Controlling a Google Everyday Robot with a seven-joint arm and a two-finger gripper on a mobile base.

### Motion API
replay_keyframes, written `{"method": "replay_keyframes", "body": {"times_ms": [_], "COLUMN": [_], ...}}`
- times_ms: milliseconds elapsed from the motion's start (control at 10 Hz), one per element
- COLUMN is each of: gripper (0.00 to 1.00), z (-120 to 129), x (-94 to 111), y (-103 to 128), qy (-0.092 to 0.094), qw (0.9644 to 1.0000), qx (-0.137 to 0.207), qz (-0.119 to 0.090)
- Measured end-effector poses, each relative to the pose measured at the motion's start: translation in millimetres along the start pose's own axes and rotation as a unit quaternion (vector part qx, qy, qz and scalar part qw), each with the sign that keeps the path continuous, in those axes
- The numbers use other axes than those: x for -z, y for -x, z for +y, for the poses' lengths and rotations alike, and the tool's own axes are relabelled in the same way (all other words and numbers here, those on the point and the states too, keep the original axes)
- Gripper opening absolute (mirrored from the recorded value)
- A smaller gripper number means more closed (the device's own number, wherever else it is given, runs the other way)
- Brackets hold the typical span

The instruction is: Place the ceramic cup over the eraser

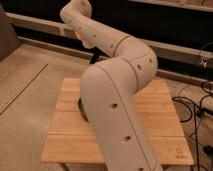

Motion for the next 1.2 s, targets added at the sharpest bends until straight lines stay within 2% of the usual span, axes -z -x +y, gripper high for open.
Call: {"method": "replay_keyframes", "body": {"times_ms": [200,300,400,500,600,700,1000,1100,1200], "gripper": [0.00,0.00,0.00,0.00,0.00,0.00,0.00,0.00,0.00], "z": [-38,-48,-48,-49,-50,-48,-44,-43,-40], "x": [29,44,59,69,76,80,80,77,69], "y": [-41,-70,-104,-127,-141,-150,-149,-146,-143], "qy": [-0.025,-0.030,-0.026,-0.023,-0.022,-0.021,-0.019,-0.014,-0.003], "qw": [0.9968,0.9927,0.9867,0.9815,0.9781,0.9754,0.9757,0.9759,0.9746], "qx": [-0.069,-0.103,-0.139,-0.164,-0.178,-0.188,-0.187,-0.189,-0.202], "qz": [0.032,0.055,0.080,0.097,0.106,0.113,0.112,0.107,0.097]}}
